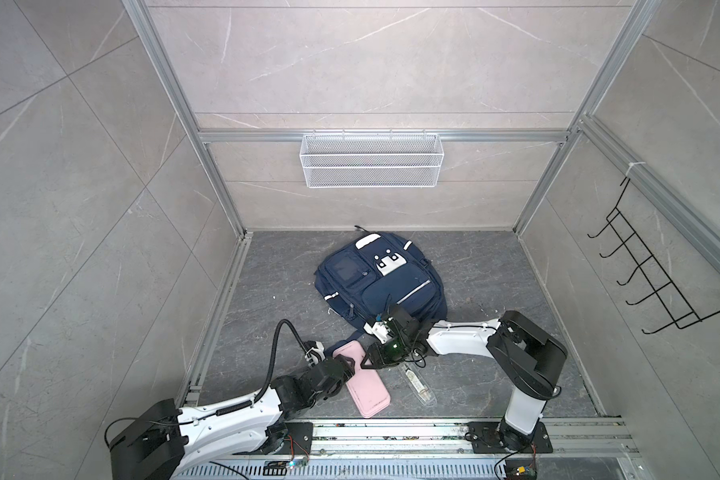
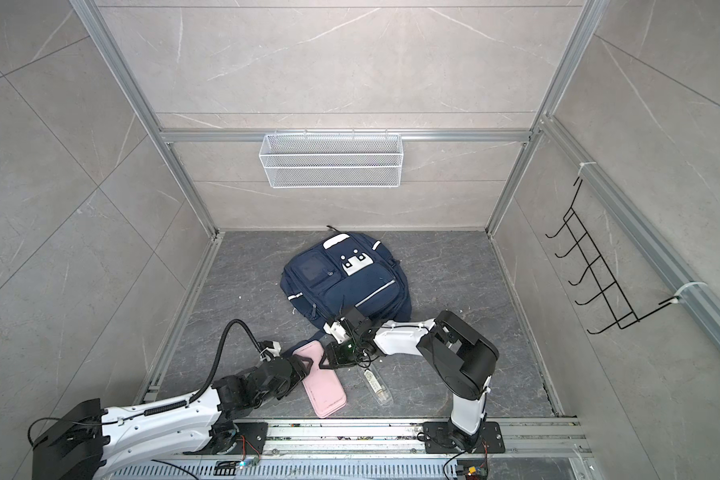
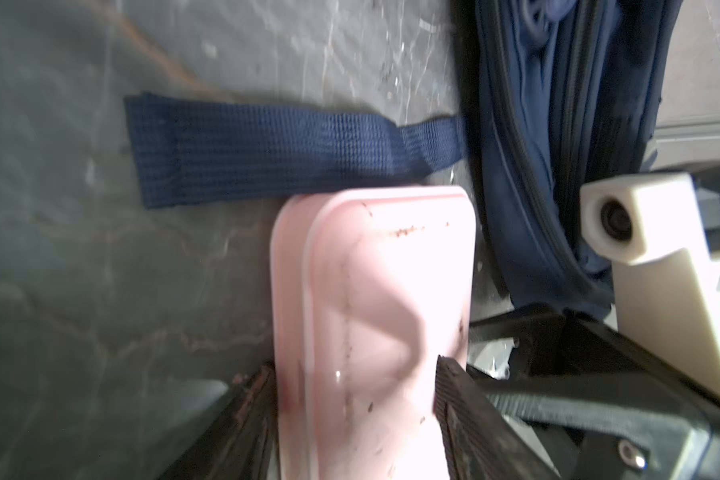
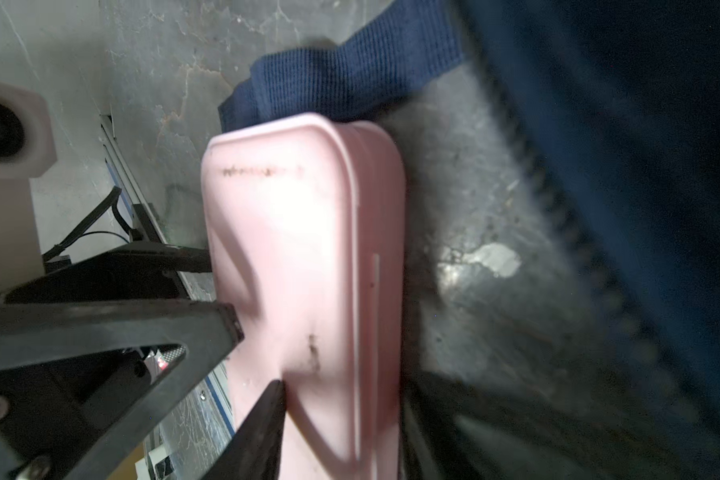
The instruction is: Pack the student bag
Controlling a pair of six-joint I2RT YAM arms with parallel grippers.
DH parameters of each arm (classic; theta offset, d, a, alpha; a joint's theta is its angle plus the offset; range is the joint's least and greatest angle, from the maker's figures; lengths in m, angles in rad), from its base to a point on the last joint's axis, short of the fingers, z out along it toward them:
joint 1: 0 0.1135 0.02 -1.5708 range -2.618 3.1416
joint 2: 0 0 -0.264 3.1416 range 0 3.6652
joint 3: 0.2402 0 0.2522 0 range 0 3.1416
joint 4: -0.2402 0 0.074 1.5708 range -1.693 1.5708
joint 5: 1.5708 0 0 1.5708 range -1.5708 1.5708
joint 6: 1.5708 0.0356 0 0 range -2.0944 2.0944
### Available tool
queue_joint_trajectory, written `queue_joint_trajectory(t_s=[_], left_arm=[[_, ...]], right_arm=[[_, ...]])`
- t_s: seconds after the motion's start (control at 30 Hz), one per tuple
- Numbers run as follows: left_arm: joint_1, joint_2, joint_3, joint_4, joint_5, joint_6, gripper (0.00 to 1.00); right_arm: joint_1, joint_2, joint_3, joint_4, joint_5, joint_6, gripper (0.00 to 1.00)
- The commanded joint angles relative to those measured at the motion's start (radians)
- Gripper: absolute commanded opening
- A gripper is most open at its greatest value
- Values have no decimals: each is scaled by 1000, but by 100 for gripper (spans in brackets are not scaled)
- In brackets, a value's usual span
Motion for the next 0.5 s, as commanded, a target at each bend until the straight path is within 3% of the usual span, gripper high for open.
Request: queue_joint_trajectory(t_s=[0.0,0.13,0.23,0.47], left_arm=[[79,69,22,118,127,94,62],[158,146,56,148,215,156,62],[167,148,79,114,236,177,62],[158,-6,84,-87,251,202,63]], right_arm=[[12,40,28,-11,27,3,46],[11,38,38,-19,53,10,50],[11,18,30,-38,78,7,54],[8,-57,-45,-28,104,25,58]])
